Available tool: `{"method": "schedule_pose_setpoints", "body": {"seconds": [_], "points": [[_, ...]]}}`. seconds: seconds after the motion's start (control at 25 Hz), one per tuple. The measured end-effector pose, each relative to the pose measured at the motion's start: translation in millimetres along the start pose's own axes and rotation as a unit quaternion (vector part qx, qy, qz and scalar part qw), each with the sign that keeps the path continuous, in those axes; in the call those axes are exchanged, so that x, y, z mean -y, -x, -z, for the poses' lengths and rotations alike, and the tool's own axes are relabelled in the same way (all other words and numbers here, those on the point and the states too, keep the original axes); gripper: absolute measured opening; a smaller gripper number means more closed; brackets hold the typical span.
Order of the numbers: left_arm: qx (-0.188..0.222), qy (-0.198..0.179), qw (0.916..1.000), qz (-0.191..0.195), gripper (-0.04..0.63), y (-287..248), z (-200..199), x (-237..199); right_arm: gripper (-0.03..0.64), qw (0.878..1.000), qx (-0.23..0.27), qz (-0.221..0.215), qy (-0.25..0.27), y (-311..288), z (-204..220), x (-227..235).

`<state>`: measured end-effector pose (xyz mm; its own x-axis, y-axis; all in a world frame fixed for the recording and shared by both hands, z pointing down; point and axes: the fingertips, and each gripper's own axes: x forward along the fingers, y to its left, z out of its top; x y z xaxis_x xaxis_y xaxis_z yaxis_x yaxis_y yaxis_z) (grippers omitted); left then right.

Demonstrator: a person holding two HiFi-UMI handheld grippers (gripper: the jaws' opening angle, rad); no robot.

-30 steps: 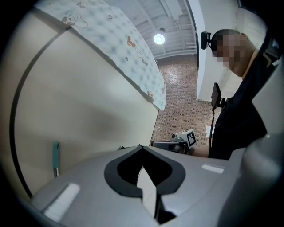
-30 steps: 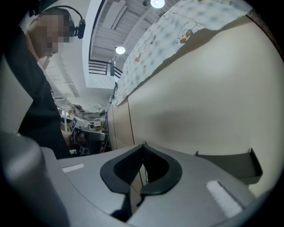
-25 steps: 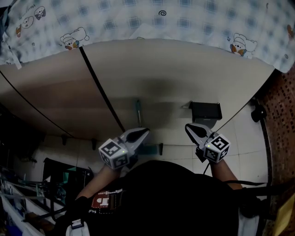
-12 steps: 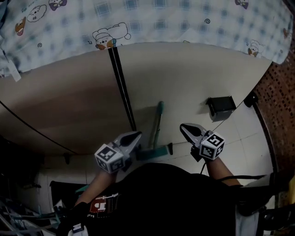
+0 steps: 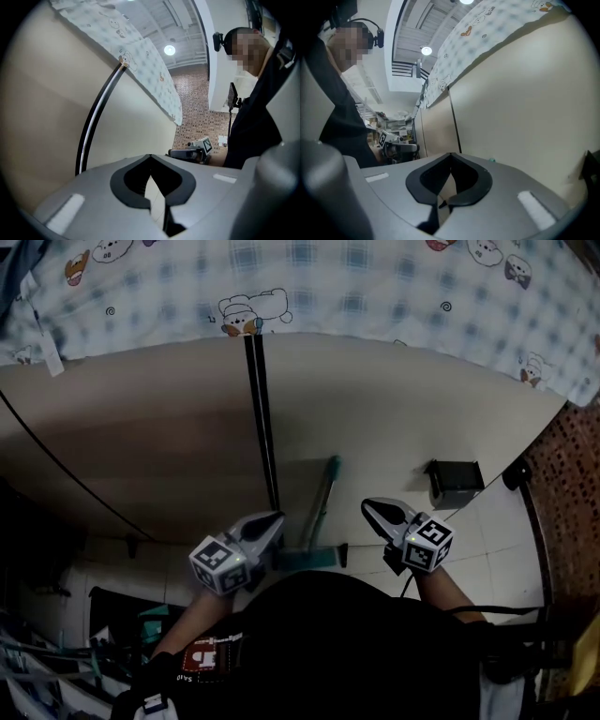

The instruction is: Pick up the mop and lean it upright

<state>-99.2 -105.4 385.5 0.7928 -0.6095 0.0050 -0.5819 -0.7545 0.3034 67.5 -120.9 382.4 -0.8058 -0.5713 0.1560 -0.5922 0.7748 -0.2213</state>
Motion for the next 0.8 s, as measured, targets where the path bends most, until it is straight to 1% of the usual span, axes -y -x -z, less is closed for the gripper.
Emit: {"method": "schedule_pose_setpoints", "body": {"seconds": [0.2, 0.32, 0.4, 0.6, 0.72, 0.8], "points": [[0.011, 0.003, 0.9998, -0.018, 0.0, -7, -9, 6, 0.014, 1.0, 0.01, -0.022, -0.001, 3, -6, 7], [0.013, -0.008, 0.9997, -0.019, 0.0, -6, -8, 8, 0.014, 1.0, 0.01, -0.027, 0.002, 4, -8, 9], [0.011, -0.012, 0.9997, -0.021, 0.0, -4, -6, 6, 0.014, 1.0, 0.008, -0.023, 0.006, 3, -7, 10], [0.016, -0.002, 0.9995, -0.029, 0.0, -3, -11, 3, 0.014, 1.0, -0.017, 0.0, 0.019, -10, 5, 29], [0.016, 0.0, 0.9994, -0.03, 0.0, -9, -14, 0, 0.015, 0.999, -0.028, 0.001, 0.028, -22, 11, 41], [0.007, -0.001, 0.9995, -0.03, 0.0, -4, -7, 0, 0.027, 0.999, -0.035, 0.0, 0.02, -28, 24, 42]]}}
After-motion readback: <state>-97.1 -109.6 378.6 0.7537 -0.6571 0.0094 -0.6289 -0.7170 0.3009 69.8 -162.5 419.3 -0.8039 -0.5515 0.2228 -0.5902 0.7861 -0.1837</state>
